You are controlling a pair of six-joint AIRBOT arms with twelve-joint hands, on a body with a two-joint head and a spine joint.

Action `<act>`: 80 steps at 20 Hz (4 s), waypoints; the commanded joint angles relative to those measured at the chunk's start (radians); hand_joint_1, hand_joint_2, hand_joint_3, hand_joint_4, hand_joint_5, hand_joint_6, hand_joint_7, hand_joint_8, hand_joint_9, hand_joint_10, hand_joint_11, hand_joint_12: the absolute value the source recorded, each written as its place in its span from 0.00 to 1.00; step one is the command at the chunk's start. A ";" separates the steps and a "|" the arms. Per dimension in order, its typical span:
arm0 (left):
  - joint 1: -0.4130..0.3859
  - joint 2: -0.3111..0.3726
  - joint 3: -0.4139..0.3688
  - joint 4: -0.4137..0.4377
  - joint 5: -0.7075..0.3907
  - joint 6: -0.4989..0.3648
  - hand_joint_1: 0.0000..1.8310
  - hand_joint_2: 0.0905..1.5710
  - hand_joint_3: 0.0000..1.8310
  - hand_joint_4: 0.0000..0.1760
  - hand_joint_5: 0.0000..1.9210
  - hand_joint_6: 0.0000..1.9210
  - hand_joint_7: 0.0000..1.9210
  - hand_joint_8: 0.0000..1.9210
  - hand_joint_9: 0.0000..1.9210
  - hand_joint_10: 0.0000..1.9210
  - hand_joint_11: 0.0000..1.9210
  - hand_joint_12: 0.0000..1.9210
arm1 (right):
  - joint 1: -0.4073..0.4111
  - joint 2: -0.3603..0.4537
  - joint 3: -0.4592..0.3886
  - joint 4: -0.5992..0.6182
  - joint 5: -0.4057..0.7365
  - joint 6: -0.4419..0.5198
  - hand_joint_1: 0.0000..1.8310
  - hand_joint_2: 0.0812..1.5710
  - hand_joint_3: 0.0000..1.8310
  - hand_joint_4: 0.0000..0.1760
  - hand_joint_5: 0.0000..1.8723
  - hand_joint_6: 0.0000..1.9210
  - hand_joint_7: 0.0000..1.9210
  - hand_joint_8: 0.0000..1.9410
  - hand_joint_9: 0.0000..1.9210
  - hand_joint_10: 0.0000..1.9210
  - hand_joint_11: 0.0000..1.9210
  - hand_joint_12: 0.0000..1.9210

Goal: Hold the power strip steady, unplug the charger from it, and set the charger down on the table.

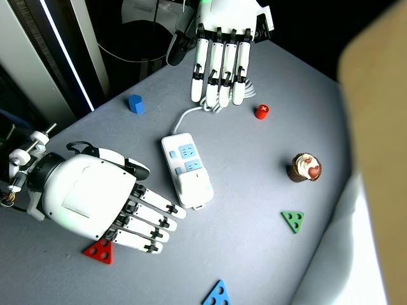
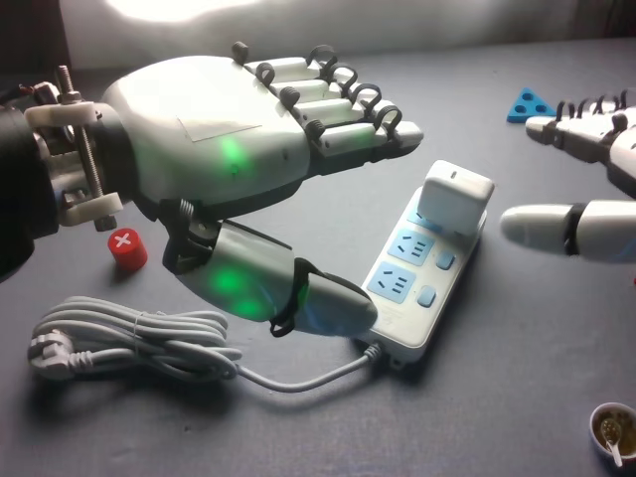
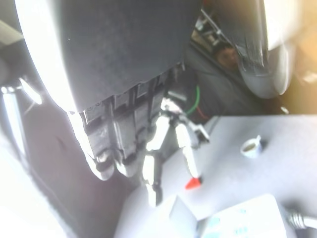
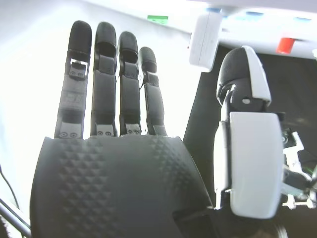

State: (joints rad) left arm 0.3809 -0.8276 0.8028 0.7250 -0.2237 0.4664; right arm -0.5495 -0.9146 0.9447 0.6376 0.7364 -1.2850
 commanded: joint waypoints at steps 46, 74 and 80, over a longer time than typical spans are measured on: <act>0.203 -0.339 0.181 0.002 0.109 0.012 0.00 0.62 0.00 0.00 0.00 0.00 0.02 0.00 0.02 0.00 0.01 0.01 | -0.065 0.076 -0.080 -0.092 0.217 -0.108 0.42 0.66 0.00 0.00 0.21 0.00 0.22 0.00 0.21 0.00 0.16 0.12; 0.229 -0.329 0.189 -0.001 0.115 0.016 0.00 0.61 0.00 0.00 0.01 0.00 0.03 0.00 0.03 0.00 0.02 0.01 | 0.121 -0.135 -0.046 0.343 0.192 -0.272 0.37 0.70 0.00 0.00 0.22 0.00 0.24 0.00 0.22 0.00 0.13 0.24; 0.230 -0.332 0.185 -0.004 0.114 0.016 0.00 0.61 0.00 0.00 0.01 0.00 0.02 0.00 0.02 0.00 0.02 0.01 | 0.145 -0.160 -0.042 0.344 0.176 -0.272 0.37 0.70 0.00 0.00 0.21 0.00 0.23 0.00 0.22 0.00 0.13 0.26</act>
State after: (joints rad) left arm 0.6098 -1.1564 0.9897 0.7235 -0.0677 0.4812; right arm -0.4137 -1.0878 0.9001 1.0325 0.8330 -1.5612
